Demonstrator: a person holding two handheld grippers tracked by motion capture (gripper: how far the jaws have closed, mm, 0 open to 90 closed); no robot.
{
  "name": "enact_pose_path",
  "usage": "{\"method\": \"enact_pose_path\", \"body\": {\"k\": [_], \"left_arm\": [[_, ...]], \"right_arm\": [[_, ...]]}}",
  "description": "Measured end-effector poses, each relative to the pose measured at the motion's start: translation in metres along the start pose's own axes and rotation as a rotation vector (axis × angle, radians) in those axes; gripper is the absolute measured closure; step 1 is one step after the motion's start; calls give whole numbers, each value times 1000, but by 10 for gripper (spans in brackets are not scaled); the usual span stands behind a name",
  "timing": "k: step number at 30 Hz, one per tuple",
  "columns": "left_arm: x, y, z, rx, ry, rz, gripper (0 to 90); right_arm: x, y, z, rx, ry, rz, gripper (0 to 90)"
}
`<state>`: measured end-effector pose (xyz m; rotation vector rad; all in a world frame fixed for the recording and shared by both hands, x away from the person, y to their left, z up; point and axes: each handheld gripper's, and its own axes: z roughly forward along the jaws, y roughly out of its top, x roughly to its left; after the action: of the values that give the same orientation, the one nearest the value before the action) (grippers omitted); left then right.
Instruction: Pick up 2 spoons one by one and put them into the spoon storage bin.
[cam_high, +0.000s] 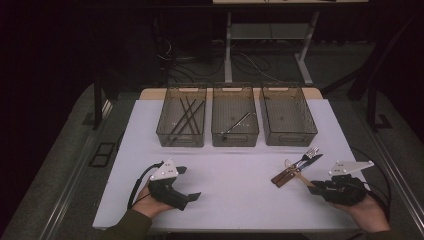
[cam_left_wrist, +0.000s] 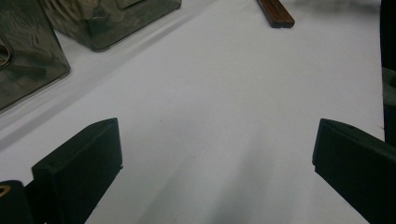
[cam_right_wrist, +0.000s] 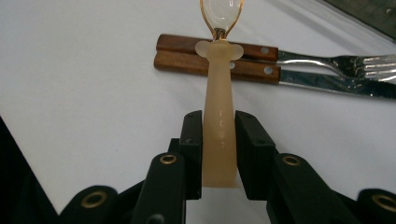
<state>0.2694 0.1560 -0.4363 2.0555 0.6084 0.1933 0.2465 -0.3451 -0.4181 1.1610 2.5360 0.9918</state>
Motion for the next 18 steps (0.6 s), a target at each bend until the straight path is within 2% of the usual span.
{"method": "enact_pose_path", "body": {"k": [5,18], "left_arm": [[0,0,0,0,0,-3,2],[0,0,2,5,-1,-1,2]], "right_arm": [[-1,10,2,-25,8,13,736],[2,36,9,-70,17,-9,736]]}}
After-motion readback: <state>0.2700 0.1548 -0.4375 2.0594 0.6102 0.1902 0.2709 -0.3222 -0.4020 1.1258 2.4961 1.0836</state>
